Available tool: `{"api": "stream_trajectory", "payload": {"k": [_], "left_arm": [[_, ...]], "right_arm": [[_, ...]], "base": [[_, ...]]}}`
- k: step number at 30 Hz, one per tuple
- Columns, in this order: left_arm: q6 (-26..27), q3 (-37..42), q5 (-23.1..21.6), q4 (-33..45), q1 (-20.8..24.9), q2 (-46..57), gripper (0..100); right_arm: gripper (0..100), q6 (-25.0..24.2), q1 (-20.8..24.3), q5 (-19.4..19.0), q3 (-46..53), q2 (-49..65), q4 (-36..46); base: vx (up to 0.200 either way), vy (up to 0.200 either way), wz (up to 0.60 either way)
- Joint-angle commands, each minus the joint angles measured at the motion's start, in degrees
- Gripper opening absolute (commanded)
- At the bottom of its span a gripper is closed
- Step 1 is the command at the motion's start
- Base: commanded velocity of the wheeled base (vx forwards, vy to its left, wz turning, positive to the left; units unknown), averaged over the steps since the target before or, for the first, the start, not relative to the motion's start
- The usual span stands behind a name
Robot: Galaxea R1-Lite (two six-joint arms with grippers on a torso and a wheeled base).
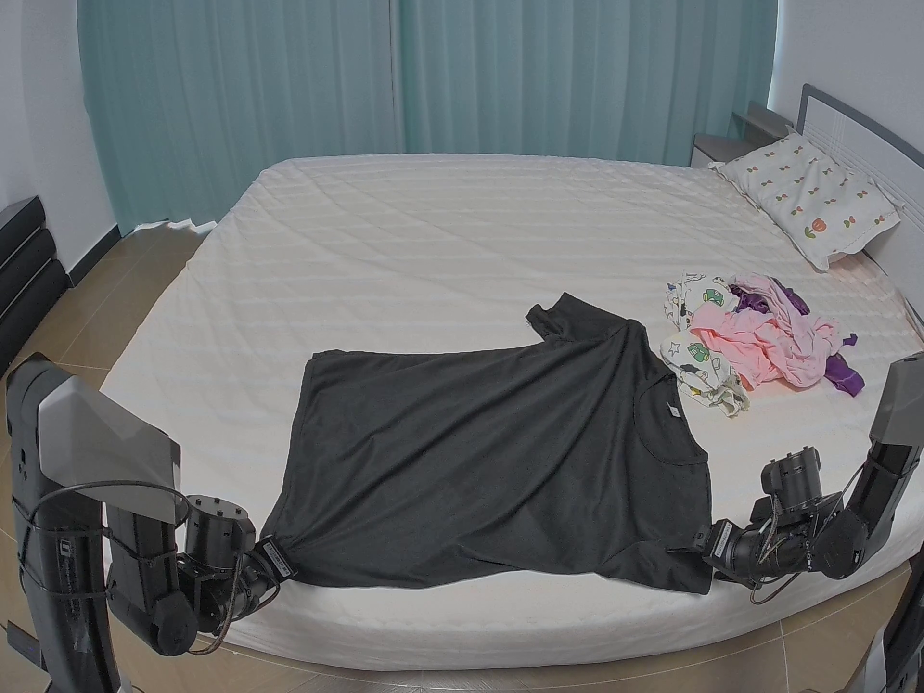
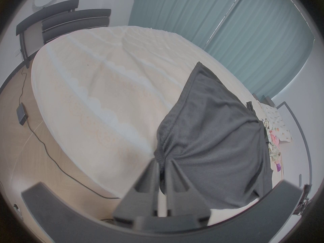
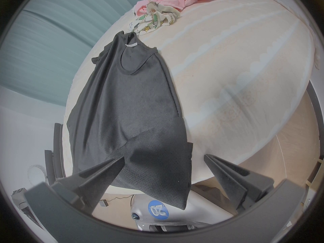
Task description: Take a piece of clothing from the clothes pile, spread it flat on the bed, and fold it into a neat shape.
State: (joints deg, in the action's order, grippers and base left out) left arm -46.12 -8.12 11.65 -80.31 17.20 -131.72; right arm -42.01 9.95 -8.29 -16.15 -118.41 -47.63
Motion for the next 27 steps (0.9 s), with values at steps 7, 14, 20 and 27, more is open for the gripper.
{"api": "stream_trajectory", "payload": {"k": [7, 14, 20, 27], "left_arm": [[2.3, 2.2, 0.0, 0.8, -0.8, 7.8, 0], [2.3, 1.7, -0.1, 0.7, -1.5, 7.3, 0], [1.8, 1.5, -0.4, 0.1, -1.5, 6.5, 0], [1.6, 0.5, -0.5, -0.1, -2.5, 6.2, 0]], "right_arm": [[100, -0.5, -2.7, -0.1, -2.9, -4.0, -5.3], [100, -0.8, -2.9, 0.2, -4.7, -8.1, -11.9], [0, -0.7, -3.4, -0.1, -10.7, -10.4, -12.3], [0, -0.7, -8.2, -3.5, -19.4, -9.9, -12.0]], "base": [[0.000, 0.000, 0.00], [0.000, 0.000, 0.00], [0.000, 0.000, 0.00], [0.000, 0.000, 0.00]]}}
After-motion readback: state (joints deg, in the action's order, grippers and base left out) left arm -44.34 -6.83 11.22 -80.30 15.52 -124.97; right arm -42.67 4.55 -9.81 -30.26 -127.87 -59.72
